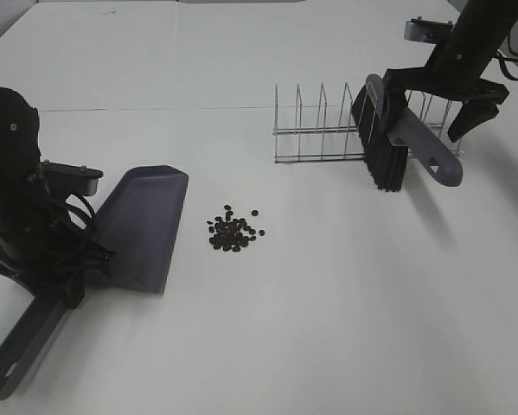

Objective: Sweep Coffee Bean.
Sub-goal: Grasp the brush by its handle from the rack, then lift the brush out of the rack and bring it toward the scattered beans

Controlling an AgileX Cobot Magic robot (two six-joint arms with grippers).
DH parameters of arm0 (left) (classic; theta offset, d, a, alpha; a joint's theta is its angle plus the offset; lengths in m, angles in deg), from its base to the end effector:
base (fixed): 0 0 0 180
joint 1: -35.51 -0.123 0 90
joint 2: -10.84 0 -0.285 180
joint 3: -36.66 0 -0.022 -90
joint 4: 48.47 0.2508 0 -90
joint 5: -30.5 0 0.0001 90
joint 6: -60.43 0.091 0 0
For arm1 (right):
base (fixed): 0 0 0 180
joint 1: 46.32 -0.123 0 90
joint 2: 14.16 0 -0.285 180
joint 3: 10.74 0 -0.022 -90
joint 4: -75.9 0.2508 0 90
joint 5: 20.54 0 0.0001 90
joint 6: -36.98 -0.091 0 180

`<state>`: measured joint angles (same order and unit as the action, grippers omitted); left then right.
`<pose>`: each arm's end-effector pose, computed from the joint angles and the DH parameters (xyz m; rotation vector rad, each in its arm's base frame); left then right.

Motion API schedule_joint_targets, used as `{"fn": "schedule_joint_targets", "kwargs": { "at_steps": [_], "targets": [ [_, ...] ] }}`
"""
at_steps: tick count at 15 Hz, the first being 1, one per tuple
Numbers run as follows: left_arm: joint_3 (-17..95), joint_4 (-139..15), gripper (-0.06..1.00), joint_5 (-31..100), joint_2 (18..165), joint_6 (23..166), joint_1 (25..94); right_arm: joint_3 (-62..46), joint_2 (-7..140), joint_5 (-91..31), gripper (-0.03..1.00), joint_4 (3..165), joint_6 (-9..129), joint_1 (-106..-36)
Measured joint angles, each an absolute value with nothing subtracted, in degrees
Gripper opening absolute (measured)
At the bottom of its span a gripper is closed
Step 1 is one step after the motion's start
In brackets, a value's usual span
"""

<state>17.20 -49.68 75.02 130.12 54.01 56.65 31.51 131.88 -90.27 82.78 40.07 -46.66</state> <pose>0.2943 -0.1152 0.1067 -0.3713 -3.0605 0.0006 0.4954 0.0132 0.1540 -0.0372 3.0210 0.1697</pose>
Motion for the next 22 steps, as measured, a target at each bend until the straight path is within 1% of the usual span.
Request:
{"fn": "schedule_joint_targets", "kwargs": {
  "at_steps": [3,6,7,8,9,10,12,13,14,22],
  "targets": [
    [17.2,-49.7,0.34,75.0,130.1,54.0,56.7,31.5,133.7,-90.4,0.96,82.9,39.8,-49.4],
    [17.2,-49.7,0.34,75.0,130.1,54.0,56.7,31.6,133.8,-90.4,0.93,83.5,39.7,-49.8],
    [17.2,-49.7,0.34,75.0,130.1,54.0,56.7,31.6,133.8,-90.4,0.91,83.2,39.7,-49.8],
    [17.2,-49.7,0.34,75.0,130.1,54.0,56.7,31.6,133.8,-90.4,0.86,83.2,39.7,-49.6],
    [17.2,-49.7,0.34,75.0,130.1,54.0,56.7,31.6,133.8,-90.4,0.78,83.2,39.7,-49.6],
    [17.2,-49.7,0.34,75.0,130.1,54.2,56.7,31.6,133.8,-90.4,0.61,83.2,39.7,-49.6],
    [17.2,-49.7,0.34,75.0,130.1,54.2,56.7,31.6,133.8,-90.4,0.4,83.2,39.6,-49.6],
    [17.2,-49.7,0.34,75.0,130.1,54.2,56.7,31.6,133.8,-90.4,0.33,83.2,39.6,-49.6],
    [17.2,-49.7,0.34,75.0,130.1,54.2,56.7,31.7,133.8,-90.4,0.3,83.4,39.4,-49.6],
    [17.2,-49.6,0.34,74.8,130.1,54.2,56.7,31.2,133.0,-90.4,0.3,83.3,37.6,-49.6]
  ]
}}
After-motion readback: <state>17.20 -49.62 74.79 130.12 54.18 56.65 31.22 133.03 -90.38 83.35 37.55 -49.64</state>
